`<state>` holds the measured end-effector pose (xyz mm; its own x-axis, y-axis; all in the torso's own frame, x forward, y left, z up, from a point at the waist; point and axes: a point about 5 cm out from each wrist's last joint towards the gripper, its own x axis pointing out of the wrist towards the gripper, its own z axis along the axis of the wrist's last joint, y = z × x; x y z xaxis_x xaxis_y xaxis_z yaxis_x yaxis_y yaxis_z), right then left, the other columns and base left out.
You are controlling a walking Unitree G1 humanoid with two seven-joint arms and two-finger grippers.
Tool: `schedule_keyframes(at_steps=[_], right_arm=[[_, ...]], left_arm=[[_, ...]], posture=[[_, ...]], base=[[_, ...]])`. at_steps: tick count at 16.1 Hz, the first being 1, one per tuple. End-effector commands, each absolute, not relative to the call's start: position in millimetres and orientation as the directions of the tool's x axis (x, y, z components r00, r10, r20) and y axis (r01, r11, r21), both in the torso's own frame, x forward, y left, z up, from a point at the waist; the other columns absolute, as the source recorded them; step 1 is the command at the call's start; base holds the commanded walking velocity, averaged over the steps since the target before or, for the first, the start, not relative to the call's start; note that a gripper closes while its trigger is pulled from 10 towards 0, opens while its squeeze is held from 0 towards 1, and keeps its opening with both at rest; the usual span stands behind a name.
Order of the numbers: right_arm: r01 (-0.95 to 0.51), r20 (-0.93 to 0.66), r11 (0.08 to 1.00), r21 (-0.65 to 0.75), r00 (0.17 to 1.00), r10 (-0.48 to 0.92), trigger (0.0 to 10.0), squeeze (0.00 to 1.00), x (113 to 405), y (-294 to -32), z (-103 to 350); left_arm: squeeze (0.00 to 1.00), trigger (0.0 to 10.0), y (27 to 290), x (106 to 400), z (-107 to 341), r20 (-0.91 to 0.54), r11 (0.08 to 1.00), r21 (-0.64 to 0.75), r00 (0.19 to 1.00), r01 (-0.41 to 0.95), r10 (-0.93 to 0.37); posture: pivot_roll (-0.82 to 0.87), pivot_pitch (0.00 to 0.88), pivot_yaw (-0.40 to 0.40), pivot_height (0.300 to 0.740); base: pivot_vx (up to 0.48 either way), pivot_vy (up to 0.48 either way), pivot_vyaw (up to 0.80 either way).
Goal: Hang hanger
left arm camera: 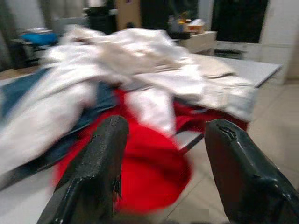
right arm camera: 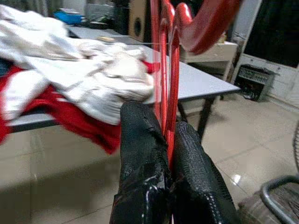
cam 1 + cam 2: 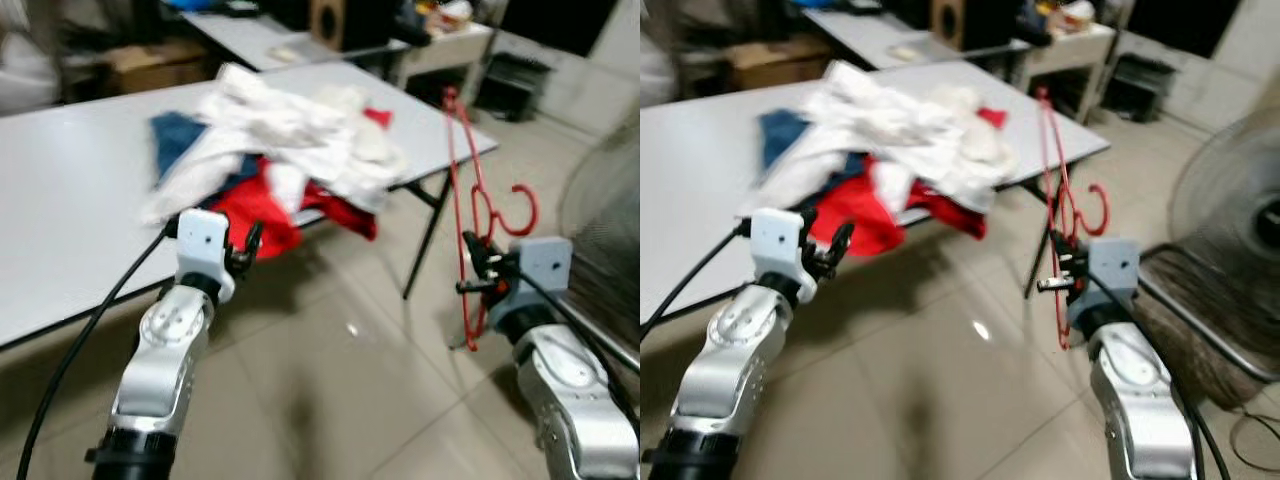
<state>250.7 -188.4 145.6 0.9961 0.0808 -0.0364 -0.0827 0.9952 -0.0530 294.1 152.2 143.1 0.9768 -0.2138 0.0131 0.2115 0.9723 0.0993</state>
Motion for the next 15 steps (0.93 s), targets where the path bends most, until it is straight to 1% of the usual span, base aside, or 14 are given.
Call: schedule_keyframes(at_steps=[1,3,10,12,15], right_arm=[[-0.068,-0.053,0.996,-0.057,0.996,0.065,10.0,0.00,248.7,-195.8,143.9],[-0.047,-0.042,0.996,-0.078,0.998,0.044,10.0,0.00,248.9,-198.0,144.9],[-0.103,-0.066,0.993,-0.052,0.993,0.099,10.0,0.00,246.7,-198.1,145.3],[-0.124,-0.068,0.987,-0.101,0.991,0.118,10.0,0.00,247.6,-197.0,146.4],[-0.142,-0.077,0.983,-0.116,0.988,0.134,10.0,0.00,249.5,-195.7,145.8]], left_arm=[[0.00,10.0,142.3,294.0,145.2,0.025,0.964,0.105,0.969,0.243,-0.247],[0.00,10.0,142.3,294.8,145.7,0.028,0.964,0.108,0.969,0.243,-0.247],[0.00,10.0,146.6,302.7,153.1,0.053,0.972,0.118,0.977,0.201,-0.209],[0.00,10.0,148.0,303.4,152.8,0.054,0.974,0.121,0.978,0.193,-0.201],[0.00,10.0,149.9,303.1,152.6,0.055,0.976,0.126,0.981,0.178,-0.186]], posture=[[-0.19,0.000,-0.014,0.740],[-0.19,0.000,-0.013,0.740],[-0.21,0.000,-0.007,0.740],[-0.21,0.000,-0.013,0.740],[-0.20,0.000,-0.028,0.740]], base=[[0.412,0.000,0.00],[0.411,0.000,0.00],[0.417,0.000,0.00],[0.418,0.000,0.00],[0.420,0.000,0.00]])
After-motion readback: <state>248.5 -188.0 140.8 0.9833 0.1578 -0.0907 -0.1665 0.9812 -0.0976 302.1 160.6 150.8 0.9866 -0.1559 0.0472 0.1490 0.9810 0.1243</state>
